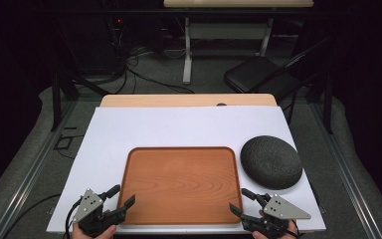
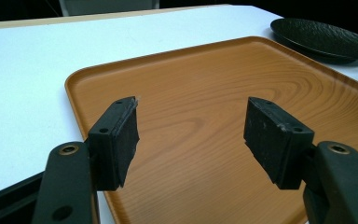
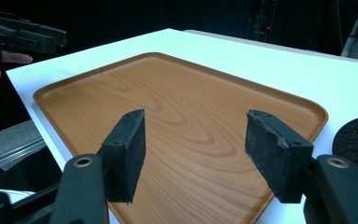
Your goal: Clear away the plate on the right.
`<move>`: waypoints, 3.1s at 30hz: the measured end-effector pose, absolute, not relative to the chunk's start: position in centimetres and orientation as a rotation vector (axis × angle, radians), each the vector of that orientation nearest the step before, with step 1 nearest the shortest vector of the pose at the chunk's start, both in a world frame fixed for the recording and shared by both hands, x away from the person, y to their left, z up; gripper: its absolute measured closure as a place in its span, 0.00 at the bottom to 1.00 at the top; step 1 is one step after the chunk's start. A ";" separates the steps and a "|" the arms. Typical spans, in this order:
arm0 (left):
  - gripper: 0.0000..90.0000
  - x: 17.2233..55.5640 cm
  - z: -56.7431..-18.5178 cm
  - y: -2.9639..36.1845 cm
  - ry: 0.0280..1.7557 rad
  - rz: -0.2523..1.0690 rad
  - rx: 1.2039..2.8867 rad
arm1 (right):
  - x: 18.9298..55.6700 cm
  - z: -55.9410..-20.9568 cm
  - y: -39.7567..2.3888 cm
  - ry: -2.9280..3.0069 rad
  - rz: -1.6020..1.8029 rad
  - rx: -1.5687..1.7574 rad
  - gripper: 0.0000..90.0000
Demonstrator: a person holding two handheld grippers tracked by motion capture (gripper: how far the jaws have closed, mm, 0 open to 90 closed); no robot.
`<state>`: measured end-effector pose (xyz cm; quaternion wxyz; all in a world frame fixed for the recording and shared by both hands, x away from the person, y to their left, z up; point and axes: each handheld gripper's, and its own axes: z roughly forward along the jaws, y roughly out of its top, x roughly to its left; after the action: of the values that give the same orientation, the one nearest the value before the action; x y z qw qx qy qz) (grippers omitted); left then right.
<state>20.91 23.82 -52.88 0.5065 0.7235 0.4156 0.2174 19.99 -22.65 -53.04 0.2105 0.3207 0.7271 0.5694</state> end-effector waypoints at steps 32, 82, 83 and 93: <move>0.39 20.3 -53.0 23.4 0.997 0.542 1.773 | 20.2 -50.9 -23.0 2.044 1.331 0.748 0.54; 0.39 20.1 -53.2 23.4 1.027 0.540 1.765 | 22.0 -51.3 -26.3 2.146 0.512 0.488 0.64; 0.39 20.1 -53.2 23.4 1.025 0.541 1.768 | 22.1 -51.5 -26.4 2.150 0.491 0.495 0.65; 0.39 20.2 -53.2 23.4 1.027 0.541 1.766 | 22.1 -53.0 -27.0 2.151 0.382 0.433 0.66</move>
<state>20.16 23.40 -53.20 0.4919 0.7275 0.4232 0.2228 22.15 -27.03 -53.01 0.4414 0.1743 0.8667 0.1540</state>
